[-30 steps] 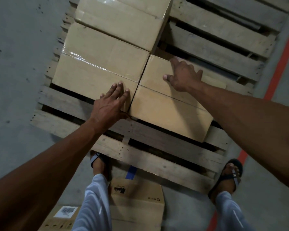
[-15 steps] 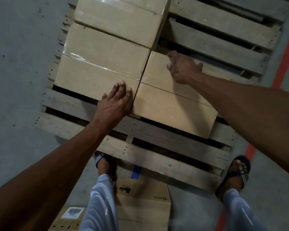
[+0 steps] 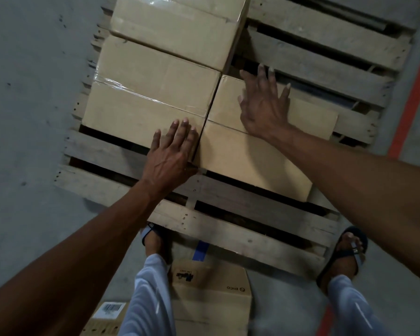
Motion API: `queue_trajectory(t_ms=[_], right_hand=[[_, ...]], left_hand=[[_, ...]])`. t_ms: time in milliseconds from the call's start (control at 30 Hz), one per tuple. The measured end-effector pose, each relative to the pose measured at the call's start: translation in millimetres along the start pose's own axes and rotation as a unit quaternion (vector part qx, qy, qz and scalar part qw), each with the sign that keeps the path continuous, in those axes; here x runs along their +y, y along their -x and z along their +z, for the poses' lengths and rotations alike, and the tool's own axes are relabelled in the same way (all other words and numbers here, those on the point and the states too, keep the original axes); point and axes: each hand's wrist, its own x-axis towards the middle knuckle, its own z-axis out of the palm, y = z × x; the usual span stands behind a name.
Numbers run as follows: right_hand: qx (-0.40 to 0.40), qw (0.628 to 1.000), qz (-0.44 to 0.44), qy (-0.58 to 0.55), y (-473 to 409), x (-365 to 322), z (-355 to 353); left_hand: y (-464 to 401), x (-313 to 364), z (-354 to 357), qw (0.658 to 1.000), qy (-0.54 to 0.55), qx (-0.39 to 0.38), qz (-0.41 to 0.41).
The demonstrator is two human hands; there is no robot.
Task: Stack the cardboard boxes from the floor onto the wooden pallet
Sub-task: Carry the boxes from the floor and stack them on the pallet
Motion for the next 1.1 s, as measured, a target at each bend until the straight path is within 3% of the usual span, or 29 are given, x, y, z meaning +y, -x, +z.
queue_trajectory(t_ms=[200, 333, 567, 667, 767, 833, 933, 1100], right_hand=[[0.033, 0.996, -0.068, 0.044, 74.6, 14.5, 31.8], [-0.012, 0.995, -0.075, 0.066, 105.9, 37.1, 45.9], [0.020, 0.998, -0.003, -0.067, 172.2, 63.9, -4.7], [-0.051, 0.982, 0.077, -0.165, 233.9, 89.2, -53.0], [-0.062, 0.959, 0.124, -0.248, 315.6, 118.5, -119.8], [-0.078, 0.954, 0.142, -0.254, 364.1, 135.6, -166.1], [-0.107, 0.950, 0.096, -0.278, 420.9, 166.3, -225.3], [-0.139, 0.952, 0.060, -0.267, 471.2, 241.8, -303.6]], left_hand=[[-4.6, 16.2, 4.8, 0.997, -0.040, 0.031, 0.066], [-1.6, 16.7, 4.7, 0.997, -0.047, 0.010, 0.060], [35.2, 58.8, -49.8, 0.998, -0.003, -0.065, -0.014], [75.6, 110.5, -109.1, 0.989, 0.035, -0.141, -0.038], [118.5, 175.8, -176.3, 0.974, 0.035, -0.218, -0.051], [143.5, 226.2, -222.5, 0.971, 0.062, -0.213, -0.091], [163.1, 316.2, -280.1, 0.968, 0.114, -0.166, -0.150], [176.8, 452.6, -324.4, 0.940, 0.255, -0.170, -0.149]])
